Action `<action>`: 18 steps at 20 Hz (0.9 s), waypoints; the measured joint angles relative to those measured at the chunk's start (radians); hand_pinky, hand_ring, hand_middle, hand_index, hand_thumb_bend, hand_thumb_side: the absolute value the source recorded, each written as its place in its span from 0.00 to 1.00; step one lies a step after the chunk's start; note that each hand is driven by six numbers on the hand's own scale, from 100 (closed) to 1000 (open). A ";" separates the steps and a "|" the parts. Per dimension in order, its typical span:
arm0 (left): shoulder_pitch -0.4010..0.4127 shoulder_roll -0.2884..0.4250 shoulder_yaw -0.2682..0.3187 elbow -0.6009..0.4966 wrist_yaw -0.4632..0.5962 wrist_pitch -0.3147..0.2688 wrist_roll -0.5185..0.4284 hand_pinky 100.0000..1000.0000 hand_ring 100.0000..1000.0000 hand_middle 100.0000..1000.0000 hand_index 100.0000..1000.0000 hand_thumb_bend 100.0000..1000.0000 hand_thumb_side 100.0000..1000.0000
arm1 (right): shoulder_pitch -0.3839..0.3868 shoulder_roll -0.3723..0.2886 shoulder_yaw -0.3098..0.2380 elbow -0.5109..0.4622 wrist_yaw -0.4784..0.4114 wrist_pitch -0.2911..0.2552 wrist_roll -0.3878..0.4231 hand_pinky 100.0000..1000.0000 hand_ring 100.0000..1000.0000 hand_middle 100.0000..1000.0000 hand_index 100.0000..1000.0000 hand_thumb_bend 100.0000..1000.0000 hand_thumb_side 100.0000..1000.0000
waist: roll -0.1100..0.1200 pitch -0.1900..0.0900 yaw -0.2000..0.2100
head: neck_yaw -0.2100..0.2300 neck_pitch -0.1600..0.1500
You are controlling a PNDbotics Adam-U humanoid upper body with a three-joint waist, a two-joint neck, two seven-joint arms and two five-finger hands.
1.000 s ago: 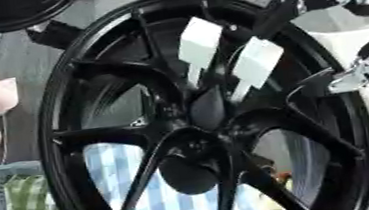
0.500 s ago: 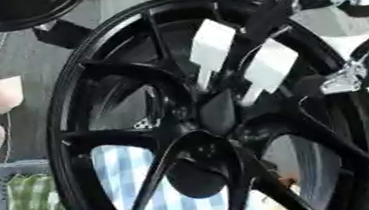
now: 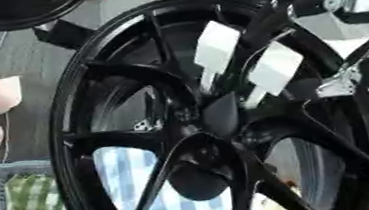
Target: Pull the pin out of the wheel hub.
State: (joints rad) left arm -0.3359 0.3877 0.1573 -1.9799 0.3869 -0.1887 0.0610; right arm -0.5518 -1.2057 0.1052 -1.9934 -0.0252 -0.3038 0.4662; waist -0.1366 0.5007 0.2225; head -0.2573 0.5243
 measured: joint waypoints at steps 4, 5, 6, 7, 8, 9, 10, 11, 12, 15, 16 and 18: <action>0.000 0.000 0.000 0.000 0.000 0.002 -0.001 0.83 0.63 0.61 0.74 0.04 0.70 | 0.007 0.006 0.003 0.000 0.009 0.009 0.005 0.81 0.81 0.76 0.80 0.24 0.00 | -0.002 0.005 0.002 | -0.001 0.000; 0.000 -0.001 0.000 0.000 0.000 0.002 -0.001 0.83 0.63 0.61 0.74 0.04 0.70 | 0.007 0.006 0.006 0.000 0.010 0.011 0.006 0.81 0.81 0.76 0.80 0.22 0.00 | -0.002 0.006 0.003 | -0.001 0.000; 0.000 -0.001 0.000 0.000 0.000 0.002 -0.001 0.83 0.63 0.61 0.74 0.04 0.70 | 0.007 0.007 0.008 0.000 0.012 0.013 0.009 0.81 0.81 0.76 0.79 0.21 0.00 | -0.002 0.006 0.005 | -0.001 0.000; 0.000 -0.001 0.000 0.000 0.000 0.003 -0.001 0.83 0.63 0.61 0.74 0.04 0.70 | 0.007 0.010 0.010 0.000 0.014 0.015 0.011 0.81 0.81 0.75 0.79 0.21 0.00 | -0.002 0.006 0.006 | -0.001 0.000; 0.000 -0.001 0.000 0.000 0.000 0.003 -0.002 0.83 0.63 0.61 0.74 0.04 0.70 | 0.007 0.012 0.012 0.000 0.015 0.018 0.014 0.81 0.81 0.75 0.79 0.21 0.00 | -0.003 0.007 0.006 | -0.001 0.000; 0.000 -0.001 0.000 0.000 0.000 0.003 -0.002 0.83 0.63 0.61 0.74 0.04 0.70 | 0.007 0.013 0.013 0.000 0.018 0.021 0.017 0.81 0.81 0.75 0.79 0.20 0.00 | -0.004 0.008 0.007 | -0.002 0.000; 0.000 -0.001 0.000 0.000 0.000 0.004 -0.002 0.83 0.63 0.61 0.74 0.04 0.70 | 0.008 0.014 0.014 0.000 0.020 0.023 0.019 0.81 0.81 0.75 0.79 0.20 0.00 | -0.005 0.009 0.007 | -0.002 0.000; 0.000 -0.001 0.000 0.000 0.000 0.004 -0.003 0.83 0.63 0.61 0.74 0.04 0.70 | 0.009 0.014 0.015 0.000 0.023 0.026 0.022 0.81 0.81 0.75 0.79 0.19 0.00 | -0.007 0.010 0.008 | -0.002 0.000; 0.000 -0.001 0.000 0.000 0.000 0.005 -0.003 0.83 0.63 0.61 0.74 0.04 0.70 | 0.012 0.015 0.016 0.000 0.026 0.028 0.023 0.81 0.81 0.75 0.79 0.19 0.00 | -0.007 0.011 0.009 | -0.002 0.000; 0.000 -0.002 0.000 0.000 0.000 0.006 -0.003 0.83 0.63 0.61 0.74 0.04 0.70 | 0.017 0.021 0.018 0.000 0.036 0.036 0.027 0.81 0.81 0.75 0.79 0.16 0.00 | -0.008 0.011 0.010 | -0.002 0.000; 0.000 -0.003 0.000 0.000 0.000 0.007 -0.003 0.83 0.63 0.61 0.74 0.04 0.70 | 0.017 0.022 0.018 0.000 0.038 0.039 0.028 0.81 0.81 0.75 0.79 0.15 0.00 | -0.008 0.012 0.010 | -0.001 0.000; 0.000 -0.008 0.000 0.000 0.000 0.008 -0.003 0.83 0.63 0.61 0.74 0.04 0.70 | 0.017 0.022 0.018 0.000 0.041 0.045 0.030 0.80 0.81 0.74 0.78 0.12 0.00 | -0.008 0.012 0.010 | -0.001 0.000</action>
State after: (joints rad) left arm -0.3359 0.3799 0.1573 -1.9799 0.3868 -0.1810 0.0580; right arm -0.5345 -1.1835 0.1229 -1.9934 0.0156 -0.2589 0.4963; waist -0.1449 0.5129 0.2328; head -0.2588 0.5238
